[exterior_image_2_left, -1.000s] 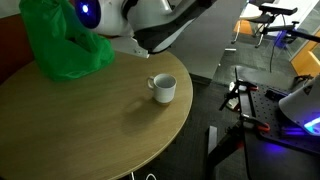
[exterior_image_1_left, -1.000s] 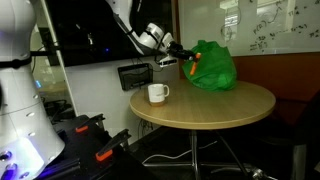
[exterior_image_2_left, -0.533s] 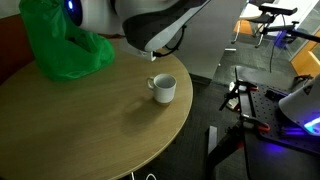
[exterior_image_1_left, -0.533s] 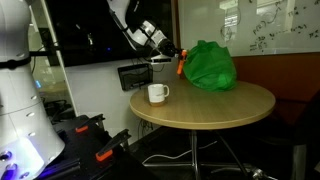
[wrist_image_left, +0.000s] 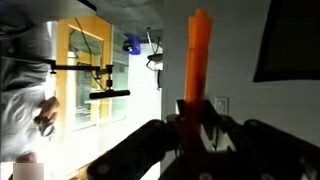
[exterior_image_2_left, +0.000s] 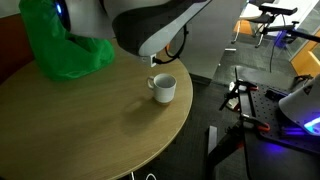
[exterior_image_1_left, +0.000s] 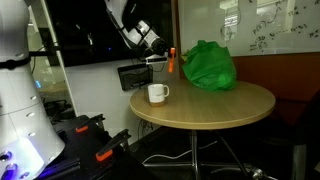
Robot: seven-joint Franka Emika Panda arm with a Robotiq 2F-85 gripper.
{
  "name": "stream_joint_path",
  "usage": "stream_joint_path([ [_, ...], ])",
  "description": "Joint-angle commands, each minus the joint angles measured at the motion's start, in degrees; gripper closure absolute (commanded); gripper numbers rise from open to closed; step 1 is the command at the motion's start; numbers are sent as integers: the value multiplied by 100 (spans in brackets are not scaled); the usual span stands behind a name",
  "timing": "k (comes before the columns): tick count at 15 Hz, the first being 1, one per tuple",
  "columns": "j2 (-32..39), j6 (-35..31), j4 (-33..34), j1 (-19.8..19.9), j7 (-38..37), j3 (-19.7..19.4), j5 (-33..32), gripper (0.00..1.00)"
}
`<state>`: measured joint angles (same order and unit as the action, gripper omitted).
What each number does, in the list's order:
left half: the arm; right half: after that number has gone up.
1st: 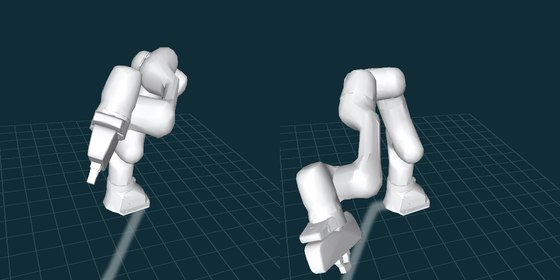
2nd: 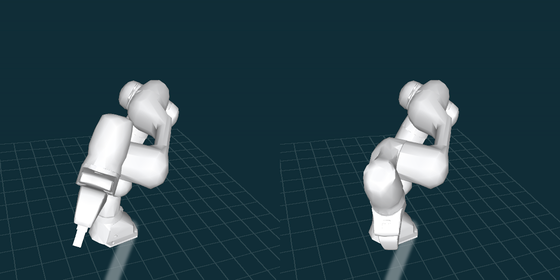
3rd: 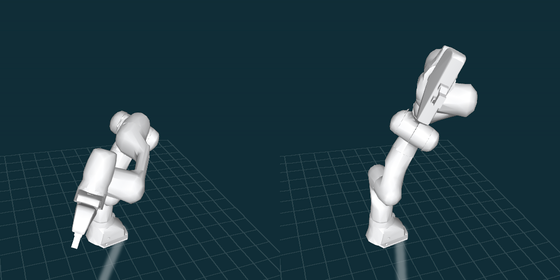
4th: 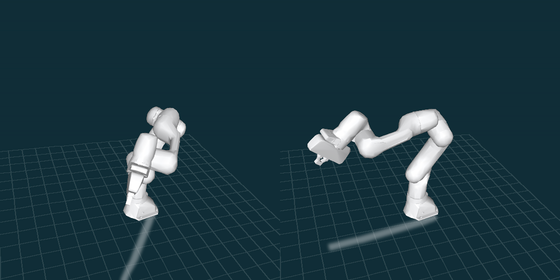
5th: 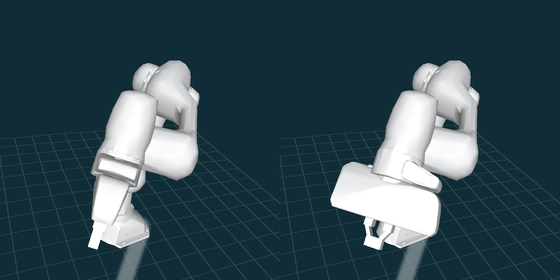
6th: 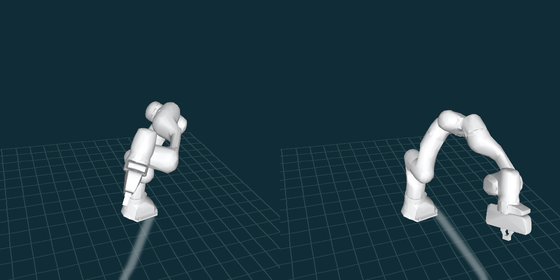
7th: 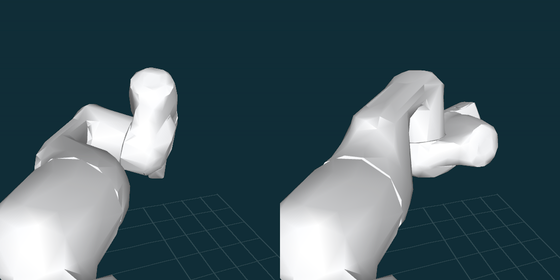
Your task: Put the orange sharpie in the mug
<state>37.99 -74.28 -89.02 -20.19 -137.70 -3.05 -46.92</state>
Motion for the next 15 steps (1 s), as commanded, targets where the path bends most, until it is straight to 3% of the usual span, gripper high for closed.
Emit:
stream_joint_path([
  [1,149,419,194,-14,-477,184,160,95],
  [6,379,820,386,-51,-1087,298,689,95],
  [15,830,1005,902,-102,-1242,260,1394,95],
])
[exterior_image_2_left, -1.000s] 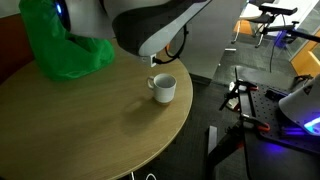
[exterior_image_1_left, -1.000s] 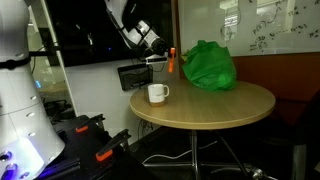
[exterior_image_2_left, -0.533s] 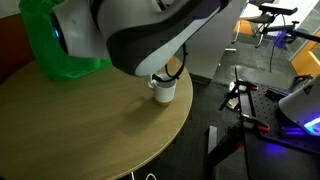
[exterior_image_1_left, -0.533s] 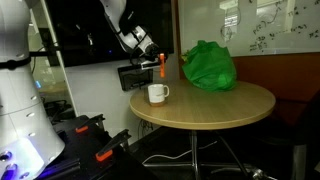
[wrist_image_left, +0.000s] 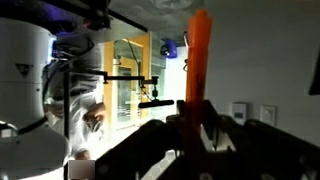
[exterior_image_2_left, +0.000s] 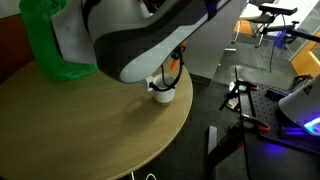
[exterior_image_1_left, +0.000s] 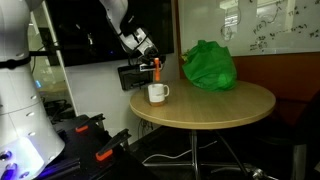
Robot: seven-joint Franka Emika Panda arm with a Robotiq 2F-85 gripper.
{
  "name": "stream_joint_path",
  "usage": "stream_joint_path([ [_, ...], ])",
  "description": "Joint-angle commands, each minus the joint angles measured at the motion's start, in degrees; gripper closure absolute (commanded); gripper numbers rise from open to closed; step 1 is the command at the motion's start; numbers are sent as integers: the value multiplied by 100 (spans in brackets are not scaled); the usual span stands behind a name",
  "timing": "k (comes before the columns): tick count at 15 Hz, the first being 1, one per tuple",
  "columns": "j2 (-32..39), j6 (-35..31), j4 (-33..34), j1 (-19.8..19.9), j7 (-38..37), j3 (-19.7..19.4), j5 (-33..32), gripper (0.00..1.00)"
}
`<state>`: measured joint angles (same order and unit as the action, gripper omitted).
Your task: Put the orange sharpie in the mug
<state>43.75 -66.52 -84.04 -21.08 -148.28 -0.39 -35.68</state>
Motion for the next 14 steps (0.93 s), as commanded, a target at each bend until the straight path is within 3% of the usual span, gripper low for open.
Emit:
stream_joint_path([
  [1,340,136,529,-170,-129,-238,423,95],
  [8,874,-55,1155,-556,-57,-842,1063,95],
  [9,938,-92,1188,-602,-57,-912,1081,87],
  [10,997,-123,1215,-646,-57,-975,1074,55],
  [11,1043,-129,1251,-668,-57,-1031,1100,54],
  [14,983,-437,1190,-674,-57,-1100,1220,32],
])
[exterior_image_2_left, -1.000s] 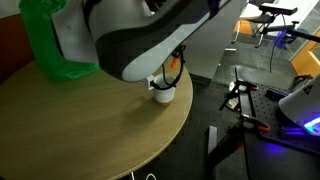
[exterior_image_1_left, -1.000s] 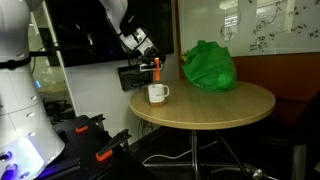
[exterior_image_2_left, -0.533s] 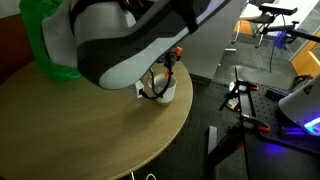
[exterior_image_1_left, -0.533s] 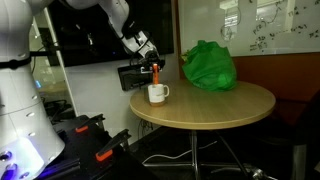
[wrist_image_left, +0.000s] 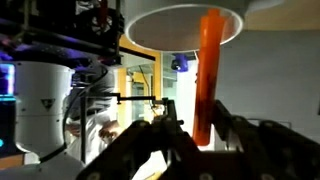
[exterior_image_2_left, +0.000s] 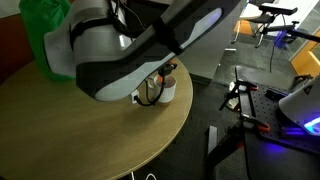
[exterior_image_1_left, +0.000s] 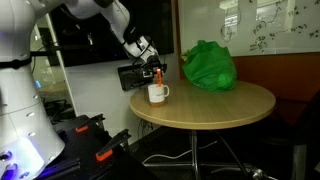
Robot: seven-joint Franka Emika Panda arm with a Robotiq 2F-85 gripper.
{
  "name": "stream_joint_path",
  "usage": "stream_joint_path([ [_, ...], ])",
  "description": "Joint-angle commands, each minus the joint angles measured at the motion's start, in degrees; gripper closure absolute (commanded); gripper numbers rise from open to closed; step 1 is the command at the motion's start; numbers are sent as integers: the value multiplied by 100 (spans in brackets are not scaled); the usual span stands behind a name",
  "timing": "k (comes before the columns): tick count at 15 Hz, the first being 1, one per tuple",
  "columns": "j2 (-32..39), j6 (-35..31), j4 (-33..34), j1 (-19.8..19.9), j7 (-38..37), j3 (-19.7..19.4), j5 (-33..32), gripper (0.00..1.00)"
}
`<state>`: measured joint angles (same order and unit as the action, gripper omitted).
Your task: Put the orange sharpie in the mug
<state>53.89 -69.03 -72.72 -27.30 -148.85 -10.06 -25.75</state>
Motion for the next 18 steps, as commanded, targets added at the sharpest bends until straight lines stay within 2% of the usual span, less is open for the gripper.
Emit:
stream_joint_path([
  [1,-76,-258,30,-29,0,-119,255,25],
  [2,-130,-270,7,54,0,0,250,16],
  [4,-158,-312,16,65,1,-8,286,3],
  [5,-159,-324,25,43,1,-49,305,0],
  [6,-204,-382,-10,66,1,-34,301,0],
  [7,-278,-411,-34,253,1,209,158,0],
  [8,-320,-484,-53,328,-5,278,117,0],
  [10,-551,-1021,-254,520,164,397,92,0],
  [14,-1040,-1962,-598,967,922,579,247,0],
  [18,-1772,-2779,-1286,1290,1624,766,482,0],
])
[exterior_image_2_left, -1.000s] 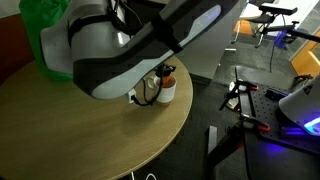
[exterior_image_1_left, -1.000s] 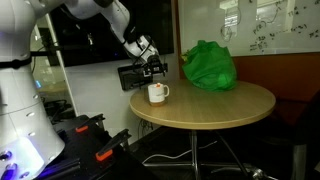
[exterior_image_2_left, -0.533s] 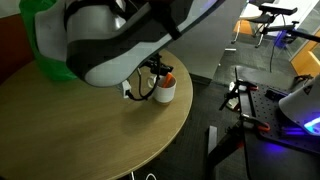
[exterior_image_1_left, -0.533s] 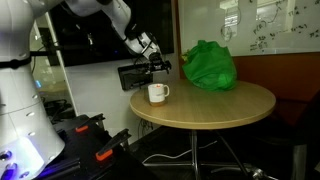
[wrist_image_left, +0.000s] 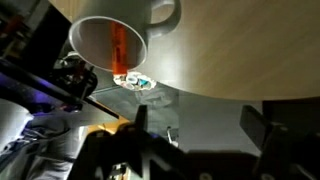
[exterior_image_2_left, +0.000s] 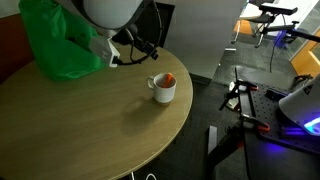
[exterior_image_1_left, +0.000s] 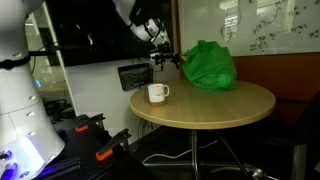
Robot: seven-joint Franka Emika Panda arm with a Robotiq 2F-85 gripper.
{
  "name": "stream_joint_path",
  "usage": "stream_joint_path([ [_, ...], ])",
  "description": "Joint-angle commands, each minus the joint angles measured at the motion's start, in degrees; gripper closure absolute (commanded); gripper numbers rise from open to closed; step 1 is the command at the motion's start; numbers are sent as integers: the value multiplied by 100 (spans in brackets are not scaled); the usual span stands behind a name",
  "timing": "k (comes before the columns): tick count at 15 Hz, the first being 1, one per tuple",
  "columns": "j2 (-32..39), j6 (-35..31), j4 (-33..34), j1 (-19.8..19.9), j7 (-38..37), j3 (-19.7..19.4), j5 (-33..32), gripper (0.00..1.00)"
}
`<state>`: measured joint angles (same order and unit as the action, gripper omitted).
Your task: Put the orange sharpie in the mug
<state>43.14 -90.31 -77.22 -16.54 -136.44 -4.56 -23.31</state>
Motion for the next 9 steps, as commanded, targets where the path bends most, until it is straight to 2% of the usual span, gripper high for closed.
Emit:
stream_joint_path([
  [1,-917,-852,-1065,272,555,261,309,0],
  [9,-2570,-2031,-2889,481,1662,447,720,0],
])
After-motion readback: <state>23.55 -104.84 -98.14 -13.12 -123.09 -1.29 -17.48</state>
